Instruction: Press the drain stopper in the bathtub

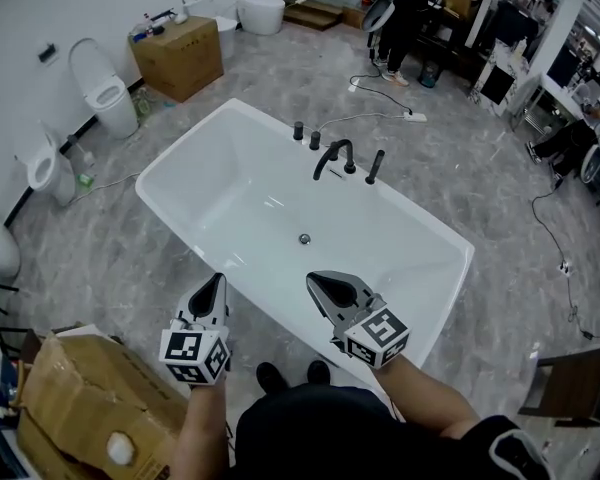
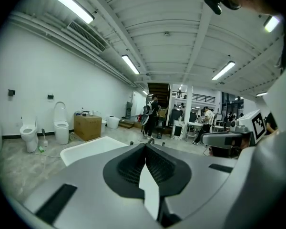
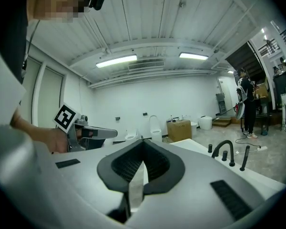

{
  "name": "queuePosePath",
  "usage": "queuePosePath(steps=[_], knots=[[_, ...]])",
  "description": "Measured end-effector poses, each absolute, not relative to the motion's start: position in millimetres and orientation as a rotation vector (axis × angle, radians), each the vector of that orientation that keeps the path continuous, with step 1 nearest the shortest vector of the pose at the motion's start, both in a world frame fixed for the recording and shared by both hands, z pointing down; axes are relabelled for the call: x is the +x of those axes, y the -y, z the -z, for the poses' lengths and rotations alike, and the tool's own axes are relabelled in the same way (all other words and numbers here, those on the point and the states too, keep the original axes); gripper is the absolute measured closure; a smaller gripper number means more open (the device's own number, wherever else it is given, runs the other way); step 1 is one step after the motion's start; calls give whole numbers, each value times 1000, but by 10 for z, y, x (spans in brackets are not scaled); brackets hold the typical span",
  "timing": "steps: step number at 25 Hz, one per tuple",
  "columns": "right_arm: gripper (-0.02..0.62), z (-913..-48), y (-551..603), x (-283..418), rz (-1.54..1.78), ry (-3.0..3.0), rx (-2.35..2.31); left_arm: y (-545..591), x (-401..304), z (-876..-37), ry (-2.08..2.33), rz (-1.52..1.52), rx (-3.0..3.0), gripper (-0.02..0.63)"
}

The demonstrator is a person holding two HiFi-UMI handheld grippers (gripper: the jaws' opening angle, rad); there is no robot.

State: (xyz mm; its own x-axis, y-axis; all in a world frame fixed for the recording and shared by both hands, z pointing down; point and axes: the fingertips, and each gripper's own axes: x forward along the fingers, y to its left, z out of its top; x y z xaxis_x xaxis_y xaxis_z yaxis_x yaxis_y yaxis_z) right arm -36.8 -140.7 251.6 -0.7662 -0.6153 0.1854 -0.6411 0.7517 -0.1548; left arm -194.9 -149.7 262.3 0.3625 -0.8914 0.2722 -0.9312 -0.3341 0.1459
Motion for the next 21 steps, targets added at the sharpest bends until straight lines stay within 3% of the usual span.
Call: queuePosePath(steps=[21], knots=[[584, -2611, 1468, -196, -368, 2801, 1070, 1512, -1682, -2593, 1555, -242, 2398, 594]])
